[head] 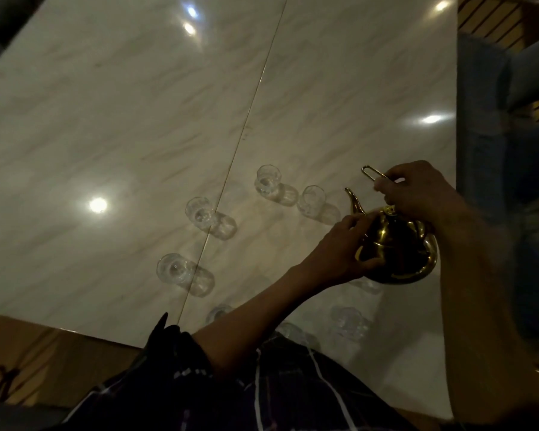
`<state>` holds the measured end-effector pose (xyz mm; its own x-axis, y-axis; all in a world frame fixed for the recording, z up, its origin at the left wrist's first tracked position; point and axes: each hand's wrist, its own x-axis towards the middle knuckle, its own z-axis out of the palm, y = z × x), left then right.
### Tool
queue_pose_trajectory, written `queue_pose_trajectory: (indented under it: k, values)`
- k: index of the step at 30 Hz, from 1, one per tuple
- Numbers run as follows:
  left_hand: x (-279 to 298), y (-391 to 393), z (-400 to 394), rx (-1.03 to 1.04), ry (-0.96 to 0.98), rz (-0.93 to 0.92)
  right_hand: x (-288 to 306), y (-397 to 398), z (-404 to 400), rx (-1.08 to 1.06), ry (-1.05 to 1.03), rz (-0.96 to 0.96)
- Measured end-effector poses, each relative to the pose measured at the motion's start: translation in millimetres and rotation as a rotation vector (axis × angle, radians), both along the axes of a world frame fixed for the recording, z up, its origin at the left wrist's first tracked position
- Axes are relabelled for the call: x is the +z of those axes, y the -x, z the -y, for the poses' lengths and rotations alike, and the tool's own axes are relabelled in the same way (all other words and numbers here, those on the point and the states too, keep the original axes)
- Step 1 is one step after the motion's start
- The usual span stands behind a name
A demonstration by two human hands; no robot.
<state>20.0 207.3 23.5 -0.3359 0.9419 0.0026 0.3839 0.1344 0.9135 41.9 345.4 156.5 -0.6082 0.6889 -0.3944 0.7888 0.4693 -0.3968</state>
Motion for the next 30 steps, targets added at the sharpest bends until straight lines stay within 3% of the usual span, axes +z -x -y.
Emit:
queue_pose_trajectory:
  k: [30]
  values:
    - [-15.1, 5.5, 8.4, 0.009, 0.051, -0.012, -28.9, -1.7, 2.4, -0.046, 0.050, -0.111]
